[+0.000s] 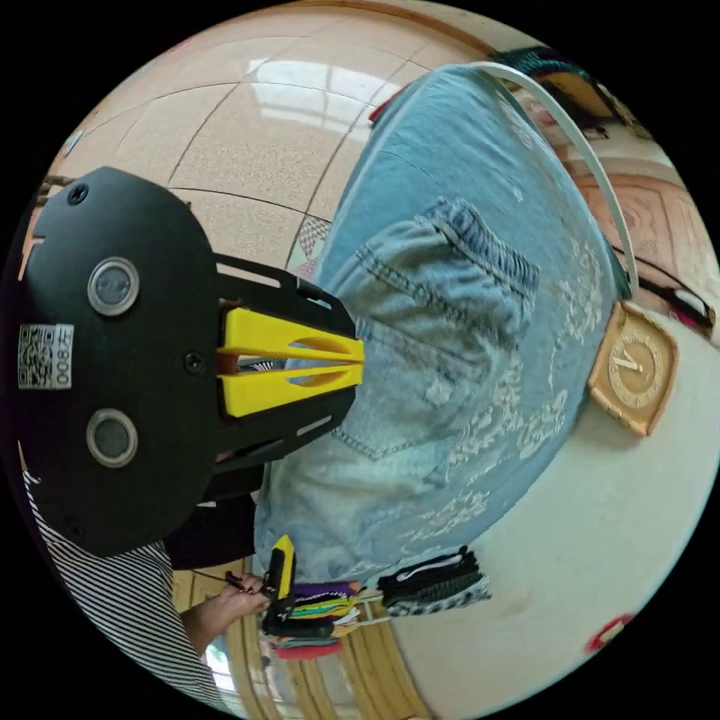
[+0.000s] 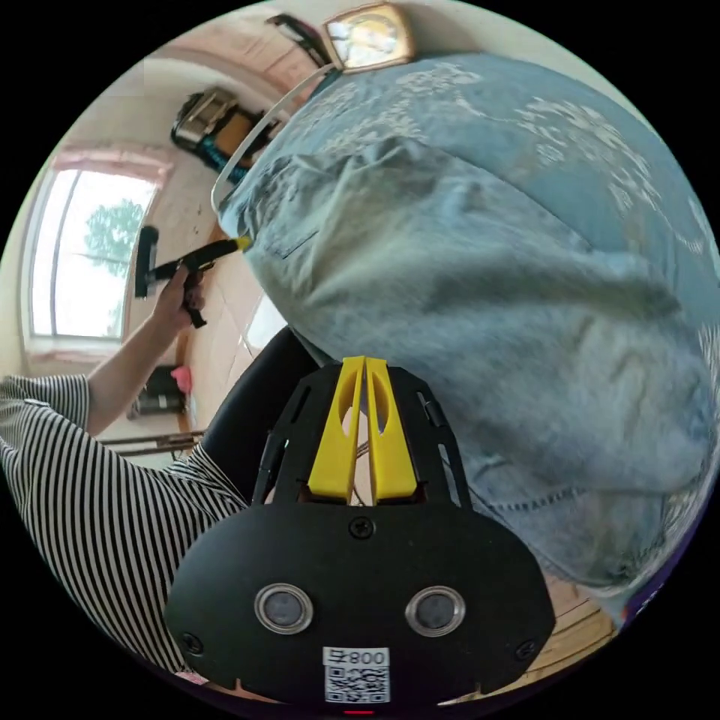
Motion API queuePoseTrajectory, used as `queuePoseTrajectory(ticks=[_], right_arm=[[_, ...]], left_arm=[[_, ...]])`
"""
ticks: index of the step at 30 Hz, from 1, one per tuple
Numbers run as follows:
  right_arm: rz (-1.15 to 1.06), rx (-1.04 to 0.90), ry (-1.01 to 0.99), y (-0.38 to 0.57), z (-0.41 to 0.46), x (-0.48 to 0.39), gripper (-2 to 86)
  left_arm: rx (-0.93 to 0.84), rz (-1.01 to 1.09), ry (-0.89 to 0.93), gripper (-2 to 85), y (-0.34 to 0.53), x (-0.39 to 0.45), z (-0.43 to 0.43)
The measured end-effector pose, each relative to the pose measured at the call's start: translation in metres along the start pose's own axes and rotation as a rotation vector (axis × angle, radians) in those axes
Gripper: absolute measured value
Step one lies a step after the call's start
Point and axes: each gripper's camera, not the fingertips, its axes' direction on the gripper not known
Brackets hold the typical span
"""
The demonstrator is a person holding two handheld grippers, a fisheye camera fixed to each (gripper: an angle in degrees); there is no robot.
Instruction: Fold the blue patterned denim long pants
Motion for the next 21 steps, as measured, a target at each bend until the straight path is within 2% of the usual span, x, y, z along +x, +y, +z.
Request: queuePoseTrajectory(ticks=[5,10,14,17,21], right_arm=[[0.279,0.181,0.009,0.099,-0.059,0.117,0.6],[0.628,0.458,-0.013,0.217,-0.134,0.255,2.7],[0.782,0.544,0.013,0.273,-0.162,0.329,5.0],[0.874,0.573,-0.006,0.306,-0.170,0.380,6.2],[0.939,0.565,-0.039,0.336,-0.162,0.429,6.3]], left_arm=[[-0.090,0.300,0.138,2.6,-0.033,0.110,-0.024],[-0.227,0.535,0.239,4.2,-0.064,0.219,-0.028],[-0.301,0.716,0.211,6.8,-0.086,0.292,-0.041],[-0.345,0.826,0.108,6.9,-0.098,0.328,-0.053],[-0.369,0.875,0.004,4.8,-0.119,0.361,-0.081]])
